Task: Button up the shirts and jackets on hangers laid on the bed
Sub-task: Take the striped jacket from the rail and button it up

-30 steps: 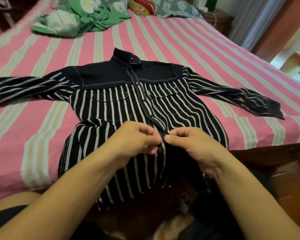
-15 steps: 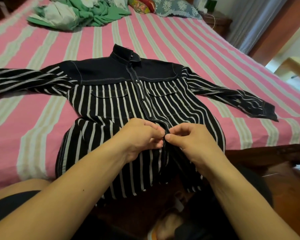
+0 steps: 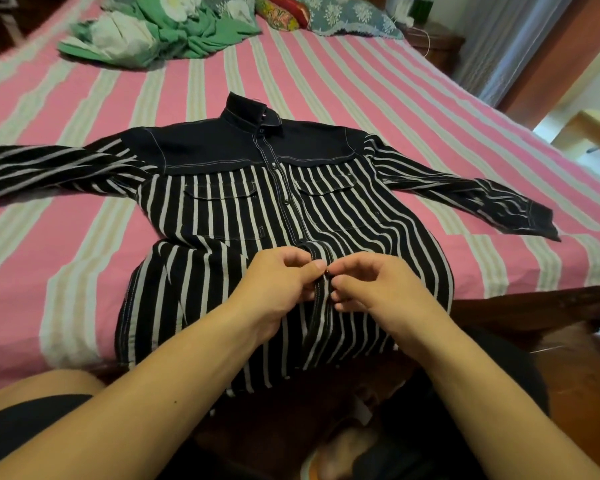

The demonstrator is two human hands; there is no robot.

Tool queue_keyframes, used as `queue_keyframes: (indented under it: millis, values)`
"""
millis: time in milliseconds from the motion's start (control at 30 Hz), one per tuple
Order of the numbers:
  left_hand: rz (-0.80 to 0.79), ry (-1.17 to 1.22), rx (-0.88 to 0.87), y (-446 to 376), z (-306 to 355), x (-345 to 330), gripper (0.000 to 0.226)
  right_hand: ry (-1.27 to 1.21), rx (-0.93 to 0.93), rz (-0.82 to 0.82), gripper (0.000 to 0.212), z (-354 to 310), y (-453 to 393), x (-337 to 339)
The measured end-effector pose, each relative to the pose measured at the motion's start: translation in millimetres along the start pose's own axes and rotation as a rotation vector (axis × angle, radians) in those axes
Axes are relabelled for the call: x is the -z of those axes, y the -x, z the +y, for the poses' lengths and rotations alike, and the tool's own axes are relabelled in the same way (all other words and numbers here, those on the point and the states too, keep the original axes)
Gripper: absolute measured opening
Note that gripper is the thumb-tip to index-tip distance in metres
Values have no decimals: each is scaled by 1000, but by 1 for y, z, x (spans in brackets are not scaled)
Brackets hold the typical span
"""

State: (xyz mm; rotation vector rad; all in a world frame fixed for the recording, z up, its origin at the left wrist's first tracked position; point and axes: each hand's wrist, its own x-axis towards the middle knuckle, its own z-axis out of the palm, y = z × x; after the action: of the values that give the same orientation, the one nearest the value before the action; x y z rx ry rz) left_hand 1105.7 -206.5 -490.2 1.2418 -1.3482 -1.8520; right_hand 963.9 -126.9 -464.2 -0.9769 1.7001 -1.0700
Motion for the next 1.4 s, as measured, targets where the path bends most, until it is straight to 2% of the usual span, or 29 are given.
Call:
queue_keyframes:
  millis: [100, 200, 300, 400, 467, 533, 600, 667, 700, 800, 867, 967, 1000, 1067, 1167, 1233, 1300, 1367, 1400]
  values:
    - [17, 24, -25, 3, -4, -3, 12, 329, 191, 50, 16, 11, -10, 1]
    - [2, 72, -11, 3, -3, -1, 18, 666, 524, 87, 11, 17, -16, 8]
    - [-64, 113, 17, 1, -4, 3, 25, 915, 849, 10, 18, 24, -19, 19]
    - [-157, 55, 16, 3, -3, 5, 16, 1046, 967, -8, 21, 36, -18, 24]
    - [-217, -141, 9, 7, -3, 4, 15, 1050, 904, 2, 20, 47, -17, 21]
    - [-221, -612, -73, 13, -9, 7, 24, 1006, 734, 25, 24, 59, -15, 16]
    - [-96, -1119, -258, 22, -19, 14, 25, 927, 607, 129, 22, 69, -11, 21]
    - [91, -1333, -447, 34, -23, 27, 19, 935, 543, 349, 15, 77, -9, 39]
    - [166, -1379, -490, 38, -23, 35, 19, 953, 436, 457, 26, 80, -9, 52]
    - [346, -1434, -444, 41, -27, 65, 35, 821, -30, 613, 61, 83, -10, 85]
    - [423, -1474, -371, 40, -31, 76, 48, 692, -158, 636, 66, 89, -15, 93]
    - [511, -1502, -291, 40, -34, 84, 55, 522, -226, 640, 38, 89, -20, 93]
    - [550, -1487, -275, 42, -32, 86, 55, 513, -226, 616, 35, 87, -19, 93]
    - [634, -1451, -236, 44, -27, 97, 55, 507, -163, 618, 30, 75, -17, 105]
    - [698, -1379, -70, 47, -19, 115, 58, 492, 33, 724, 18, 41, -10, 135]
    - [654, -1335, -14, 43, -20, 121, 54, 503, 57, 765, 22, 21, -6, 147]
    - [627, -1280, -82, 38, -22, 117, 42, 508, -11, 707, 36, 15, -11, 152]
    - [683, -1068, -127, 39, -17, 105, 34, 461, -172, 555, 49, 16, -12, 149]
    - [732, -860, -143, 42, -13, 102, 33, 400, -259, 461, 54, 19, -13, 147]
